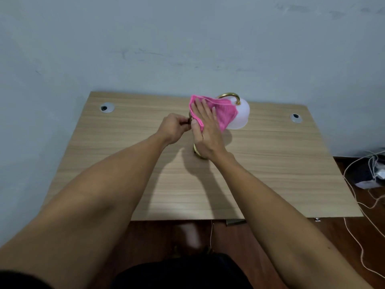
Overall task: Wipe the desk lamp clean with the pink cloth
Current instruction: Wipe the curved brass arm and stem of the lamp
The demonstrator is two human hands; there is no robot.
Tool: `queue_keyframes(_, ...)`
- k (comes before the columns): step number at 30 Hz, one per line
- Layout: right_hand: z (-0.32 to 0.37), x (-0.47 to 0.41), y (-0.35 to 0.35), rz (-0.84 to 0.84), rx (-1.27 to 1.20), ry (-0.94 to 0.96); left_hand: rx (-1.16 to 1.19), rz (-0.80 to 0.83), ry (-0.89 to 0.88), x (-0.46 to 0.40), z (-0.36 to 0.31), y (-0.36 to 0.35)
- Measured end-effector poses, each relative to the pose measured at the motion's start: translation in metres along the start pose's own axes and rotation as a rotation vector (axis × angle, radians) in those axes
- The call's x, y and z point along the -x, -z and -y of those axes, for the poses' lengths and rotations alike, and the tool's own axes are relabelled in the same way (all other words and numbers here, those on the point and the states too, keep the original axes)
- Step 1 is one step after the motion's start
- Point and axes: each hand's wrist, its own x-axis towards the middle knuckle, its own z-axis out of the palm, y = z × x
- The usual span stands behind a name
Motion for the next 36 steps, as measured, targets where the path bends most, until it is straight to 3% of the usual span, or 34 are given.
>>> queue_keyframes(12,0.008,0.011,0.025,0.098,0.040,0.005,-0.034,0.045,-0.030,0.001,0.006,-0.004)
queue_keyframes(16,0.019,0.011,0.033,0.038,-0.013,-0.123,-0.044,0.029,-0.032,0.000,0.004,-0.008)
queue_keyframes(21,0.009,0.010,0.032,0.093,0.075,0.021,-0.061,0.044,-0.052,0.002,0.007,-0.007)
queue_keyframes(25,0.014,0.015,0.034,0.036,0.060,-0.032,-0.067,0.030,-0.058,0.003,0.006,-0.007)
queue_keyframes(28,0.013,0.023,0.024,0.046,0.131,0.102,-0.130,0.042,-0.091,0.006,0.003,-0.005)
queue_keyframes(32,0.013,0.024,0.031,-0.033,0.118,0.018,-0.121,0.046,-0.070,0.007,0.002,-0.003)
queue_keyframes(36,0.010,0.026,0.028,0.046,0.163,0.131,-0.186,0.055,-0.088,0.008,-0.001,-0.002)
